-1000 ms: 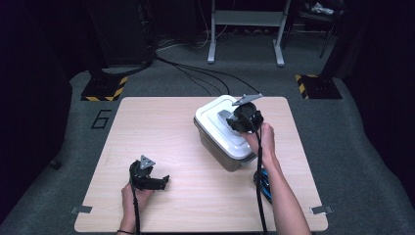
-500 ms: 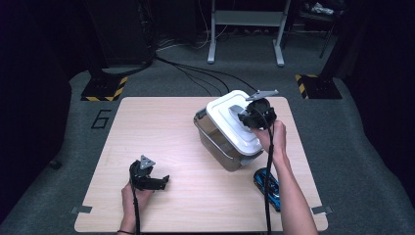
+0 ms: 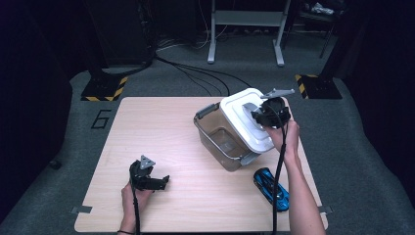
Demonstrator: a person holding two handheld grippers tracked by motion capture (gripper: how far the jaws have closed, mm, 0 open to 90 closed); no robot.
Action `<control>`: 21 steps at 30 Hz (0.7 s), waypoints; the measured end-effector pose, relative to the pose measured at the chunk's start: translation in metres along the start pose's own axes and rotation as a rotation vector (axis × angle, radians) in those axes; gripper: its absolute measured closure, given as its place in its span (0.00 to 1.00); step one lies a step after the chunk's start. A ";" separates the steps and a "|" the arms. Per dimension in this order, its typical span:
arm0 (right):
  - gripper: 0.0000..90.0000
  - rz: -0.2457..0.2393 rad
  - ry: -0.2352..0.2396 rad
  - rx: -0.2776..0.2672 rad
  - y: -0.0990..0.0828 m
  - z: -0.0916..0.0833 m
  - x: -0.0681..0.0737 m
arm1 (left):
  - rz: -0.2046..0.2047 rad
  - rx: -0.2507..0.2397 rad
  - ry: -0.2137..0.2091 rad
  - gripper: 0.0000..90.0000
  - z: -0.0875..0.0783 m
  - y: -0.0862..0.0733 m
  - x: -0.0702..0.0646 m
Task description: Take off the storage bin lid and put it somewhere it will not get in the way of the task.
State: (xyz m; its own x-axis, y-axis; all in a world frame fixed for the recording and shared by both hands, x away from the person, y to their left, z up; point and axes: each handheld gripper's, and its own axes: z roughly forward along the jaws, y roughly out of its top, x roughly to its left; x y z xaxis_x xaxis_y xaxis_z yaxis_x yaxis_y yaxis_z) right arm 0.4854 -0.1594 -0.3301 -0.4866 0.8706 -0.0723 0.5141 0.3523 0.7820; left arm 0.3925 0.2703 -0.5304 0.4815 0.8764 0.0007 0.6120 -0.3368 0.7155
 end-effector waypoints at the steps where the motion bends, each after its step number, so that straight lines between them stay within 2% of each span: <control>1: 0.74 0.008 -0.005 -0.001 -0.001 -0.001 -0.003 | 0.000 0.000 0.000 0.00 0.000 0.000 0.000; 5: 0.74 0.016 -0.020 -0.004 -0.005 -0.004 -0.012 | 0.000 0.000 0.000 0.00 0.000 0.000 0.000; 21: 0.74 0.107 -0.102 -0.007 -0.022 -0.010 -0.048 | 0.000 -0.001 0.000 0.00 0.000 0.000 0.000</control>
State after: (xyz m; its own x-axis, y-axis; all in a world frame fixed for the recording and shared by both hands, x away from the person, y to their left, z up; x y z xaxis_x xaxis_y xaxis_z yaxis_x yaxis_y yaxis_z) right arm 0.4903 -0.2120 -0.3374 -0.3545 0.9337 -0.0510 0.5540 0.2536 0.7930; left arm 0.3926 0.2703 -0.5305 0.4814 0.8765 0.0007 0.6117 -0.3365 0.7159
